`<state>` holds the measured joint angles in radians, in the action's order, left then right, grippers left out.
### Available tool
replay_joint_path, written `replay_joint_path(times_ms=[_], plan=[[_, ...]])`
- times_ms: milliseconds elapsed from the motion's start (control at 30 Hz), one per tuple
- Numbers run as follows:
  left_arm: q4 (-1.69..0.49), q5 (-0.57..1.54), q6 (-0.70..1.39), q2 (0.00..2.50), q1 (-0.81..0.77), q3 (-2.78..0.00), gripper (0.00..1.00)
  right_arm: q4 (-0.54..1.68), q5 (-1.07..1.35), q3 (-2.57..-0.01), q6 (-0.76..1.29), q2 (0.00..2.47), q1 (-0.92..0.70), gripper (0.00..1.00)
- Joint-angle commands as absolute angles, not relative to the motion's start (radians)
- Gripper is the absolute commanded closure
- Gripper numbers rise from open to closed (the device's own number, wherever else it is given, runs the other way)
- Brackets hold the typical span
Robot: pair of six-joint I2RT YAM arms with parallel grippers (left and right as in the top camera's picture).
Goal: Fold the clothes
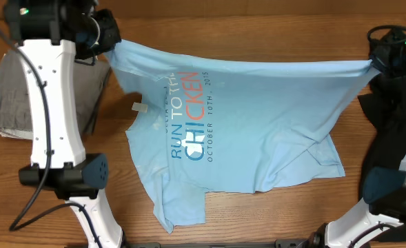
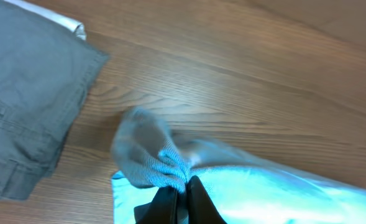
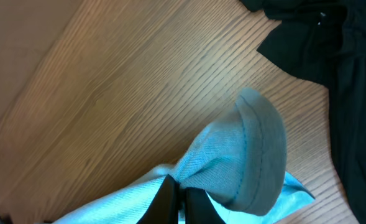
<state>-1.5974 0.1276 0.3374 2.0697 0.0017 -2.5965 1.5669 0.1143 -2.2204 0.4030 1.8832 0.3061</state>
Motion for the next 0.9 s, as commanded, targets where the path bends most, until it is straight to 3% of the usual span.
replay_joint_path(times_ms=[0,400,867], plan=[[-1.595,0.041,0.351,2.07,0.006,-2.604,0.96,1.555,0.086,-2.226,0.392,1.877,0.311,0.96],[-1.576,0.04,0.363,2.152,0.005,-2.6,0.96,1.404,0.087,-2.102,0.391,1.879,0.303,0.96],[-1.455,-0.061,0.401,2.384,0.007,-2.6,0.96,0.769,0.105,-1.646,0.324,1.886,0.236,0.96]])
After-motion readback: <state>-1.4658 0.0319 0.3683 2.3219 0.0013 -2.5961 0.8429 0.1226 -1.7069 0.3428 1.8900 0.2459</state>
